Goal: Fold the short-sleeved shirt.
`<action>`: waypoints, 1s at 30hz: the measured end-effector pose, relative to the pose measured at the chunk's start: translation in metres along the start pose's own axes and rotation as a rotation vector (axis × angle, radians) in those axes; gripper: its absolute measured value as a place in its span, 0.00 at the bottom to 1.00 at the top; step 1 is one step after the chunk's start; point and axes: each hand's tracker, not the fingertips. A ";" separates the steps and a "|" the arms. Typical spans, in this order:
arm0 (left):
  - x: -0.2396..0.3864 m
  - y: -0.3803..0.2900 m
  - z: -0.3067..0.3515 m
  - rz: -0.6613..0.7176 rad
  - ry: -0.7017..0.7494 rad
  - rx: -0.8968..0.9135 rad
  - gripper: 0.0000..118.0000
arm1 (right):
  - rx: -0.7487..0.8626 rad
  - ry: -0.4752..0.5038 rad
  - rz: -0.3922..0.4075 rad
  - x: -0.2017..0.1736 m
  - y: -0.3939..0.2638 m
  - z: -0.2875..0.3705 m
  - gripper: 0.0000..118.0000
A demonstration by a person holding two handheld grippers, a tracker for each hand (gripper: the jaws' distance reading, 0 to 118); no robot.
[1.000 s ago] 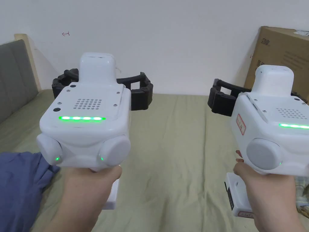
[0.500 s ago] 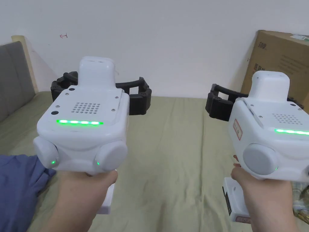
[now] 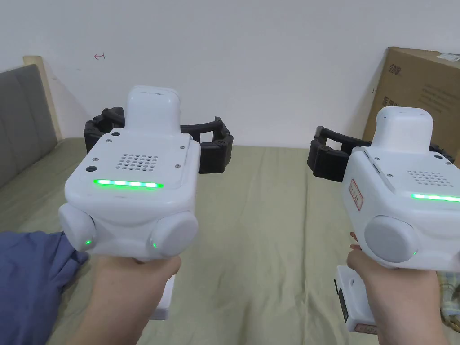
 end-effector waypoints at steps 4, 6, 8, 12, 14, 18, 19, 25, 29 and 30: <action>0.000 0.000 0.000 -0.001 0.004 0.001 1.00 | 0.002 0.004 0.005 -0.001 -0.001 -0.001 0.96; 0.000 0.000 0.000 0.001 0.003 -0.001 1.00 | 0.001 0.006 0.005 -0.002 -0.001 -0.001 0.96; -0.001 -0.001 0.000 0.000 0.003 -0.003 1.00 | -0.002 0.006 0.006 -0.002 -0.001 0.000 0.96; 0.000 -0.001 0.000 0.003 0.002 -0.005 1.00 | -0.003 0.003 0.005 -0.002 0.000 0.000 0.96; 0.001 -0.002 0.000 0.001 0.002 -0.006 1.00 | -0.004 0.005 0.005 -0.003 0.000 0.000 0.96; 0.001 -0.003 0.000 -0.001 0.000 -0.010 1.00 | -0.002 0.003 0.008 -0.003 -0.001 -0.001 0.96; 0.001 -0.004 0.000 0.001 -0.001 -0.011 1.00 | -0.002 0.003 0.008 -0.003 0.000 -0.001 0.96; 0.000 -0.004 0.000 0.004 0.002 -0.010 1.00 | -0.006 0.002 0.010 -0.003 -0.002 -0.001 0.96; -0.001 -0.004 -0.001 0.008 0.004 -0.011 1.00 | -0.006 0.002 0.008 -0.004 -0.002 -0.001 0.96; -0.001 -0.004 -0.001 0.009 0.004 -0.012 1.00 | -0.006 0.001 0.008 -0.003 -0.002 -0.001 0.96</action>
